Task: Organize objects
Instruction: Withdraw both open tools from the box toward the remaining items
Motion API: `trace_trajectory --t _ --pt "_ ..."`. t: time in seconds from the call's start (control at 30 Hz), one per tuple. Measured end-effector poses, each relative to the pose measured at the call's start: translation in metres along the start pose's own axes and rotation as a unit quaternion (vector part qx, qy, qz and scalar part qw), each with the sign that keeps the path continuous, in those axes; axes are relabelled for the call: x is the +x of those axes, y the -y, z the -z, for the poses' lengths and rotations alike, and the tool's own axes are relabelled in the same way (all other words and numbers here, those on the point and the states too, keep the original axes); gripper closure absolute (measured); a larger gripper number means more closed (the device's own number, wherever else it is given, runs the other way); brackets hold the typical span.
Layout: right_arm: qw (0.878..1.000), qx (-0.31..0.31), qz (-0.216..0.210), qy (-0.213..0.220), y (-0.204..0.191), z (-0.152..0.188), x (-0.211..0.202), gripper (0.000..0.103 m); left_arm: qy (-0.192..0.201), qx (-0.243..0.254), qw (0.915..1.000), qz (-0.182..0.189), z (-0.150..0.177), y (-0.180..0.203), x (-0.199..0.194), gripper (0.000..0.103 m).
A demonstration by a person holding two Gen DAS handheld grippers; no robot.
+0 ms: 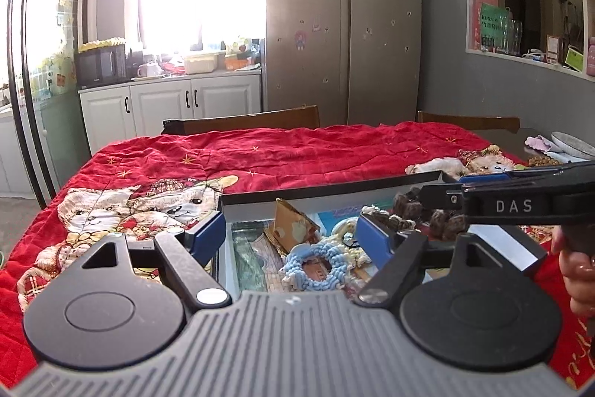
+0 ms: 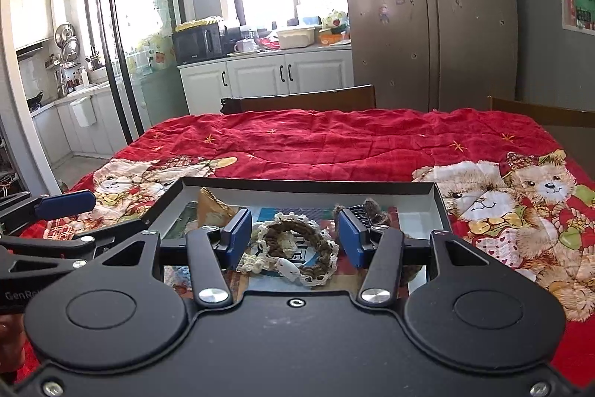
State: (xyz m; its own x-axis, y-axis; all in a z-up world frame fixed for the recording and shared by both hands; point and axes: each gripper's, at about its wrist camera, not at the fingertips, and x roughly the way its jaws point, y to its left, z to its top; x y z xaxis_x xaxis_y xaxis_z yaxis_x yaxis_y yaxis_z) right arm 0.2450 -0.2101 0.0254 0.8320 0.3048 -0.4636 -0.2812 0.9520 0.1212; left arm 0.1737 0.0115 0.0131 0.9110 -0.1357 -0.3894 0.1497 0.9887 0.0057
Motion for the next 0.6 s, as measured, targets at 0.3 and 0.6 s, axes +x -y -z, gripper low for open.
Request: trace_trajectory --t 0.3,0.6 --pt "1.000 -0.009 -0.008 0.012 -0.004 -0.001 -0.025 0.052 0.010 -0.002 0.9999 0.001 -0.002 -0.001 -0.018 0.016" --pt "1.000 -0.018 -0.013 0.022 -0.006 0.002 -0.051 0.049 0.022 -0.004 0.9998 -0.002 -0.006 -0.001 -0.039 0.014"
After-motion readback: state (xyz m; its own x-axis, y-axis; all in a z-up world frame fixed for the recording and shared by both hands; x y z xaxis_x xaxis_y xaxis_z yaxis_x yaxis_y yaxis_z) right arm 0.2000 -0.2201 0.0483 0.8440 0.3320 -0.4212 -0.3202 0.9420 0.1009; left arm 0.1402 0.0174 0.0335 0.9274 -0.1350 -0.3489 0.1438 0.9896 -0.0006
